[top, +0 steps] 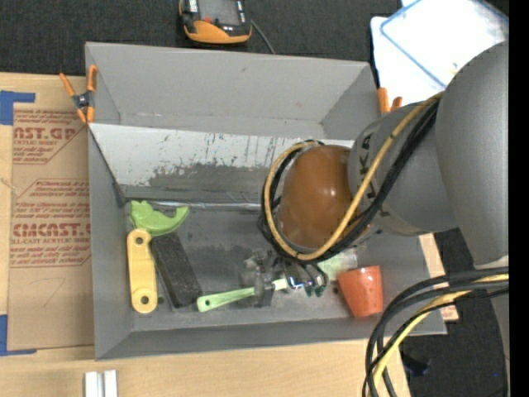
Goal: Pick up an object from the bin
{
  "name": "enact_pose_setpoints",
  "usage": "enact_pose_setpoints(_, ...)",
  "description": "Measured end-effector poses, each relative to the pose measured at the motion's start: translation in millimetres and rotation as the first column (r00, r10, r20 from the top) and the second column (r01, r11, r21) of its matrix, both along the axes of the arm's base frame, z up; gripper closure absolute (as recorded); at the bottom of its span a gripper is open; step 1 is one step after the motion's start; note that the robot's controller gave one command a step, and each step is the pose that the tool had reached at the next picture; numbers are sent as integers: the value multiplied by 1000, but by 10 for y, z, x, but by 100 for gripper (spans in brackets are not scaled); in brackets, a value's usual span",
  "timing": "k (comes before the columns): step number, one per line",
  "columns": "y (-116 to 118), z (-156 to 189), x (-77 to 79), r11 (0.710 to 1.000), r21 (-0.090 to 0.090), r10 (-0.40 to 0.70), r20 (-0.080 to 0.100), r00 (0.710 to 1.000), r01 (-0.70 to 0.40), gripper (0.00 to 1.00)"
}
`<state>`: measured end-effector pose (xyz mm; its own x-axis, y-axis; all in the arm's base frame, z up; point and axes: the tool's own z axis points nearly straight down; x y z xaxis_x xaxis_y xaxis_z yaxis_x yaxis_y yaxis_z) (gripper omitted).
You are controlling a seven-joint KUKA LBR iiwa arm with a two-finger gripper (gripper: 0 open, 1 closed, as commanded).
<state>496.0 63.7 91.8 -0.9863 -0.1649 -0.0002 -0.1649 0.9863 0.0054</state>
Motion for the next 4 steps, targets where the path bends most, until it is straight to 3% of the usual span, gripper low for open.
enact_pose_setpoints(1, 0, -142, -44, 1000, -1, 13, -2, 1000, -13, 100)
enact_pose_setpoints(2, -143, -92, -27, 1000, 1, -15, 1, 1000, 15, 0)
enact_pose_setpoints(3, -140, -93, -28, 1000, 1, -14, 1, 1000, 14, 100)
enact_pose_setpoints(4, -139, -93, -28, 1000, 1, -14, 1, 1000, 14, 100)
